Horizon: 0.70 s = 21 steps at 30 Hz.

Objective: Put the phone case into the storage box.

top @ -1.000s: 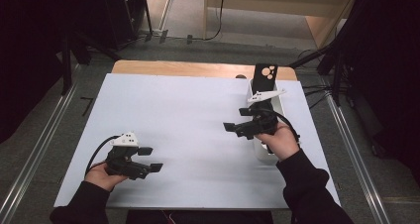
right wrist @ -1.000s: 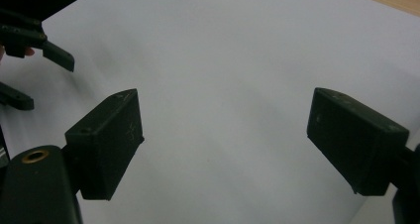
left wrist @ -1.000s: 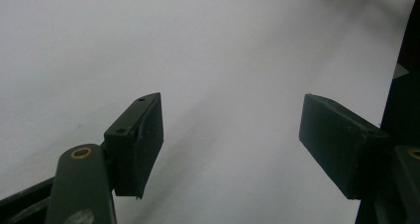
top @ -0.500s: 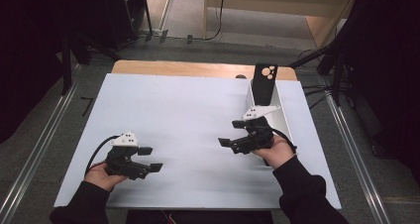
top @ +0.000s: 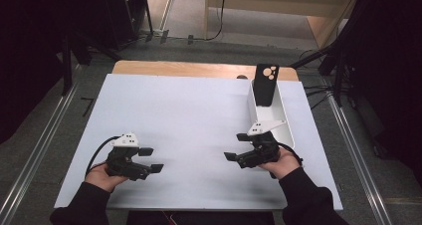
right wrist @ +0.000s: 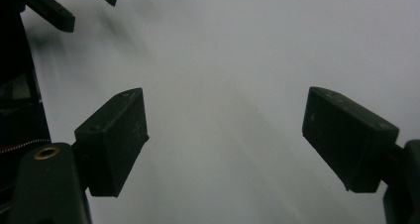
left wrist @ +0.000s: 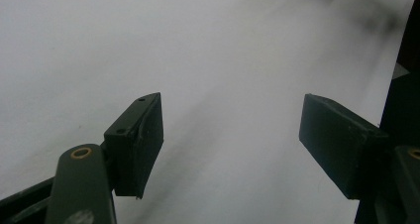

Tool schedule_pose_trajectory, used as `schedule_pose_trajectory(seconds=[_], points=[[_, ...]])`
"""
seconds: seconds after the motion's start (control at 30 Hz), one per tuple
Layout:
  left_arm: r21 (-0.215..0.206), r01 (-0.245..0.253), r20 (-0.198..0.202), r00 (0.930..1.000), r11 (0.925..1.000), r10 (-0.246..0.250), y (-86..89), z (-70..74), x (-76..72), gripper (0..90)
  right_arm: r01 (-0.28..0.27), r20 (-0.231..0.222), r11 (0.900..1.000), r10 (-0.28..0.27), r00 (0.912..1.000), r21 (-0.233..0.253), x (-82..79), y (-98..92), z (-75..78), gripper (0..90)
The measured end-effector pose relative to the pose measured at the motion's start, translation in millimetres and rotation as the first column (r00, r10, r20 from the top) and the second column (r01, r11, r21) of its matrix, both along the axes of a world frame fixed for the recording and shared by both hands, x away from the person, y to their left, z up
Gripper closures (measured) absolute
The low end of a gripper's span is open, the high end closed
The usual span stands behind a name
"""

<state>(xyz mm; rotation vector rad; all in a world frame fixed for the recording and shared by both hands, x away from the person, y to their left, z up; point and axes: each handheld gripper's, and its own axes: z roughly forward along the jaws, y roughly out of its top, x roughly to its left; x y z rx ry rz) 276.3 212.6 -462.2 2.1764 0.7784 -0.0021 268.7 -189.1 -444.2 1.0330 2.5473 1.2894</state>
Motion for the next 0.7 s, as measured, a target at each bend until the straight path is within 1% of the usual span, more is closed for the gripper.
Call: schedule_pose_trajectory(seconds=[0.1,0.23,0.3,0.33,0.4,0.53,0.57,0.7], points=[[0.001,0.000,0.000,1.0000,1.0000,0.000,-0.1,-0.1,0.1,25.0,-0.013,-0.015,1.000,0.013,0.9998,-0.018,-5.3,-1.5,-2.9,16.2],[0.001,-0.002,0.000,1.0000,1.0000,0.002,0.4,0.1,0.1,25.0,-0.036,-0.024,0.999,0.035,0.9991,-0.013,-11.1,-3.1,-8.2,16.6],[0.002,0.000,0.000,1.0000,1.0000,0.000,0.7,0.2,0.2,25.1,-0.040,-0.022,0.999,0.040,0.9990,-0.019,-13.6,-4.2,-10.4,16.8],[0.002,0.001,-0.001,1.0000,1.0000,-0.001,0.8,0.3,0.2,25.0,-0.037,-0.030,0.999,0.036,0.9989,-0.020,-15.8,-4.7,-11.6,16.8],[0.002,-0.001,-0.001,1.0000,1.0000,0.001,0.9,0.4,0.2,25.0,-0.039,-0.027,0.999,0.038,0.9989,-0.021,-17.6,-6.1,-14.2,16.9],[0.005,-0.001,0.002,1.0000,1.0000,0.001,1.8,0.5,0.6,25.0,-0.034,-0.003,0.999,0.034,0.9994,-0.032,-24.2,-9.4,-16.1,16.9],[0.004,-0.002,0.002,1.0000,1.0000,0.002,2.0,0.5,0.6,25.0,-0.034,-0.007,0.999,0.034,0.9994,-0.028,-26.1,-10.1,-16.3,16.9],[0.005,-0.002,0.001,1.0000,1.0000,0.002,2.2,0.4,0.8,25.1,-0.050,0.012,0.998,0.050,0.9987,-0.033,-33.5,-13.2,-17.8,16.9]])
